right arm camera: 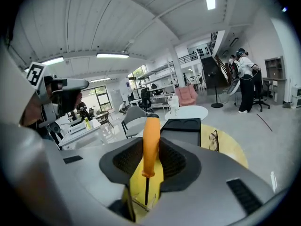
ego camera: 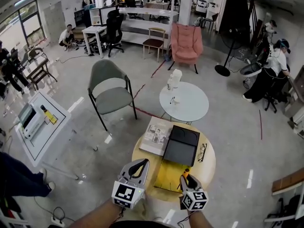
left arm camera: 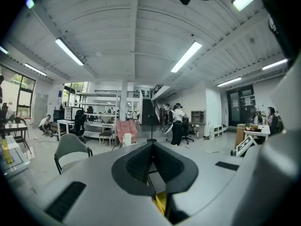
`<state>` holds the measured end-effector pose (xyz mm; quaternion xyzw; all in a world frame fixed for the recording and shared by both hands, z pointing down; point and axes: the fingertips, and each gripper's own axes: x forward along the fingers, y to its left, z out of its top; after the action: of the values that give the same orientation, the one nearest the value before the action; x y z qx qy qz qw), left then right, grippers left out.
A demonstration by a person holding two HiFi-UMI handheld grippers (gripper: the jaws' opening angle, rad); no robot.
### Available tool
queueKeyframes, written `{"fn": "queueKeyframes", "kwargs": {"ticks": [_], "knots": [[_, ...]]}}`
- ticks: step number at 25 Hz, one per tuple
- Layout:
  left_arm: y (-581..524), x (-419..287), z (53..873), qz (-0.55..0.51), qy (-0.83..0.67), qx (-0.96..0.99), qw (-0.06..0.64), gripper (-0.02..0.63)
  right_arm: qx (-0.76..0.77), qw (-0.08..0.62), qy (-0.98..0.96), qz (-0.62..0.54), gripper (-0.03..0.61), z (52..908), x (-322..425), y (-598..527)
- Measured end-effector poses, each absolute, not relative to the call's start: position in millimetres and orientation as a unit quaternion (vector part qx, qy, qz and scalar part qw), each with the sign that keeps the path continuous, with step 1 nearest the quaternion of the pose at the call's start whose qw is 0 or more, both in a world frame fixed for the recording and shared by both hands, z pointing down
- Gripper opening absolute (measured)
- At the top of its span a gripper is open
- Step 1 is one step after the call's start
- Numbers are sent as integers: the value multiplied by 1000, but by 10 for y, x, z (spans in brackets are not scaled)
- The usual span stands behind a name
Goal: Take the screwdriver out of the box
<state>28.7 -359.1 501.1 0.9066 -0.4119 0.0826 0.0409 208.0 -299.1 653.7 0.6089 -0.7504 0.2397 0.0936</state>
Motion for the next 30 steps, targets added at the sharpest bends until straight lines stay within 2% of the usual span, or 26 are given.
{"fn": "queueKeyframes", "kwargs": {"ticks": [6, 30], "knots": [[-3380, 315, 4870, 61, -417, 906, 37, 12, 608, 65, -762, 215, 121, 6136, 2100, -2773], [-2706, 476, 4502, 49, -402, 914, -4, 12, 580, 32, -808, 97, 121, 4854, 2025, -2015]]}}
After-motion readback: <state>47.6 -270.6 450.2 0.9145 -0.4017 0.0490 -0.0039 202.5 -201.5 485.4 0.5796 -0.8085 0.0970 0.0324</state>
